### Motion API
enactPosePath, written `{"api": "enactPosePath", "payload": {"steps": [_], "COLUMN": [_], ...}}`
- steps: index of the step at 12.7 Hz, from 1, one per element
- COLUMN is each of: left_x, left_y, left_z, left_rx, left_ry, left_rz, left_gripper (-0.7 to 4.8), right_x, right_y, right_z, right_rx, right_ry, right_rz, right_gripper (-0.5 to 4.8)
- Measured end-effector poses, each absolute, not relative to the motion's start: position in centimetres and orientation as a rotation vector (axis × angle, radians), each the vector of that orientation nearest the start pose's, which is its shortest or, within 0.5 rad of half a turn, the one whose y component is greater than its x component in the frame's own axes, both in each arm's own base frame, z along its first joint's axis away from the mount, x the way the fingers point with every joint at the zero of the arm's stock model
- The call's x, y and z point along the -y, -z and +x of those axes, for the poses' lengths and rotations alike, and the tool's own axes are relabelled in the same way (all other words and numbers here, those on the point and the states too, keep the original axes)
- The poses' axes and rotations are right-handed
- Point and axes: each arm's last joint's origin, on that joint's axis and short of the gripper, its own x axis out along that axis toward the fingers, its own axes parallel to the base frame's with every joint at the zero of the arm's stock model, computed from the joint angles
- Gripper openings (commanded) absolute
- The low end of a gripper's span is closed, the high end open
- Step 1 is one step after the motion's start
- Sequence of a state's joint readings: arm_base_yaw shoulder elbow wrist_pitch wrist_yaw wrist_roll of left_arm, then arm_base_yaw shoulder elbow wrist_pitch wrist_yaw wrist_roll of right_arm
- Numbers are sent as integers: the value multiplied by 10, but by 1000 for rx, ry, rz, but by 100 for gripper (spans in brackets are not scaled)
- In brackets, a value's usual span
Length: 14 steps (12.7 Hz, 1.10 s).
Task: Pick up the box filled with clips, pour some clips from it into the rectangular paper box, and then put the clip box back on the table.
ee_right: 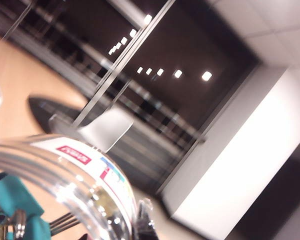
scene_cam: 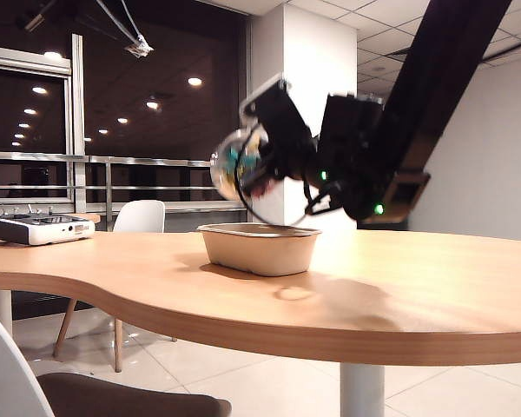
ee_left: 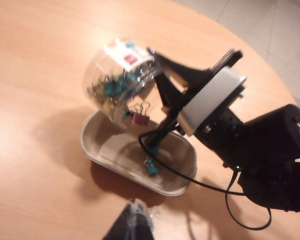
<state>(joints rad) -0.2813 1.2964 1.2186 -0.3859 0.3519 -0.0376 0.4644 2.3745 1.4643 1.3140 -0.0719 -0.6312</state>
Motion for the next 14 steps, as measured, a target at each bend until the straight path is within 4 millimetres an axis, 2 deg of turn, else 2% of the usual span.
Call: {"api": "enactPosePath", "payload": {"steps": [1,4,5,6,10,14], "left_x": [88,88,88,88,88,88], "left_y": [-356,-355,-355,-355,-355,-355], "left_z": [268,268,268,268,268,268], "left_rx": [-484,-485,-484,-485,-484,-485], "left_ry": [612,613,612,612,612,612], "left_rz": [-52,-53,-52,-52,-52,-53], "left_gripper": [-6,-6,-6,-6,-6,-6], "right_x": [-224,-223,-224,-226,-229,-229], "right_y": [-163,-166,-154,-148,-149,-149], "right_z": [444,442,443,443,440,440], "right_rx": [527,572,552,542,657,688], "right_ry": [-399,-386,-393,-398,-440,-433], "right_rz": [-481,-454,-463,-488,-713,-790], "right_gripper": [-1,-1,-1,-1,-1,-1]}}
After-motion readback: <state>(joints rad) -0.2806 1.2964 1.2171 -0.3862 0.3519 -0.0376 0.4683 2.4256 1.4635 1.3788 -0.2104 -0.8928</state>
